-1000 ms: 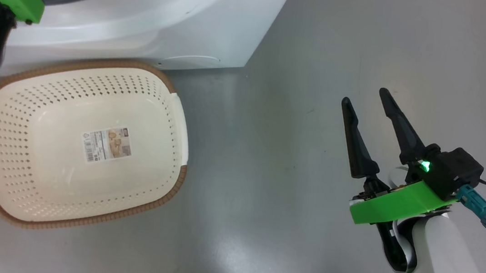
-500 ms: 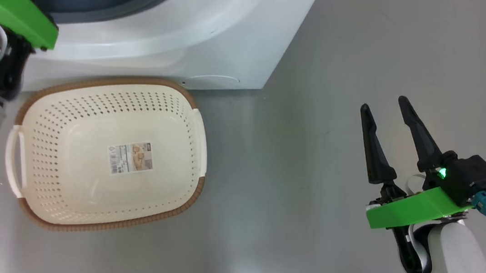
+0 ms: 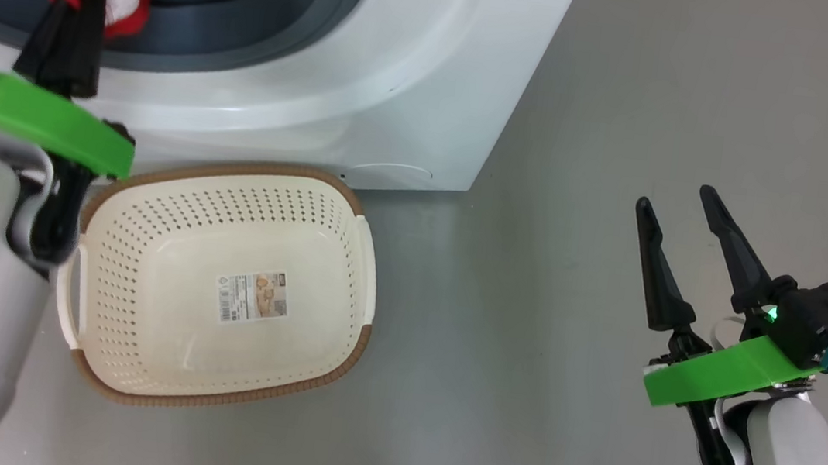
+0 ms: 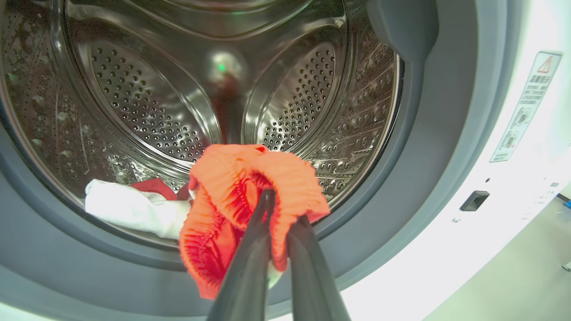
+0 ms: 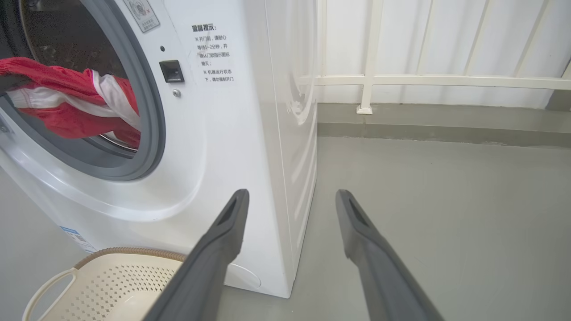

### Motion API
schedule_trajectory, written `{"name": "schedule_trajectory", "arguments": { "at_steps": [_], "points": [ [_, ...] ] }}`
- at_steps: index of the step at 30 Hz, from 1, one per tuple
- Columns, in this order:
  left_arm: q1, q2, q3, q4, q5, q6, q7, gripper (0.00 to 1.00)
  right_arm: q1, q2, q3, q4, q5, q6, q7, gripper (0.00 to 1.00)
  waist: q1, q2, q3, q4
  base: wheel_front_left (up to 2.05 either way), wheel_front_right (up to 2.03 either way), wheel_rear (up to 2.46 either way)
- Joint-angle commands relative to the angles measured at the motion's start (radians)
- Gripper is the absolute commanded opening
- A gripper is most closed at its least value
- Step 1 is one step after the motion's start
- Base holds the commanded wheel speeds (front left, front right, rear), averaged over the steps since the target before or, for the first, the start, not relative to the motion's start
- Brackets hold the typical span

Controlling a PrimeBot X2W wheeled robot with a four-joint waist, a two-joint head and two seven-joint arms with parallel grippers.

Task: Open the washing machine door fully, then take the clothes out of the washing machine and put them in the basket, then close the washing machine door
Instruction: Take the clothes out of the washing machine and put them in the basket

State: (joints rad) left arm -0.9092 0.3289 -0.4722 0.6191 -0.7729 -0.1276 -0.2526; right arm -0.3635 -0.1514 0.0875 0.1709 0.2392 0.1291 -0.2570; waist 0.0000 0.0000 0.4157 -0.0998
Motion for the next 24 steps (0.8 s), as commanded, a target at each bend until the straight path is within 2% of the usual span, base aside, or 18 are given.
{"name": "schedule_trajectory", "arguments": {
  "at_steps": [1, 8, 24],
  "points": [
    [0.018, 0.035, 0.049, -0.042, 0.017, -0.003, -0.009, 0.00, 0.034, -0.005, 0.016, -0.025, 0.000, 0.002, -0.005, 1.00, 0.0000, 0.0000, -0.017, 0.011, 0.00, 0.00, 0.00],
    [0.184, 0.011, 0.161, -0.203, 0.075, -0.003, -0.009, 0.00, 0.058, -0.018, -0.002, -0.031, 0.004, 0.002, -0.005, 1.00, 0.0000, 0.0000, -0.043, 0.030, 0.00, 0.00, 0.00],
    [0.482, -0.037, 0.324, -0.570, 0.155, -0.003, -0.009, 0.00, 0.080, -0.033, -0.028, -0.041, 0.004, 0.002, -0.005, 1.00, 0.0000, 0.0000, -0.071, 0.061, 0.00, 0.00, 0.00]
  ]
}}
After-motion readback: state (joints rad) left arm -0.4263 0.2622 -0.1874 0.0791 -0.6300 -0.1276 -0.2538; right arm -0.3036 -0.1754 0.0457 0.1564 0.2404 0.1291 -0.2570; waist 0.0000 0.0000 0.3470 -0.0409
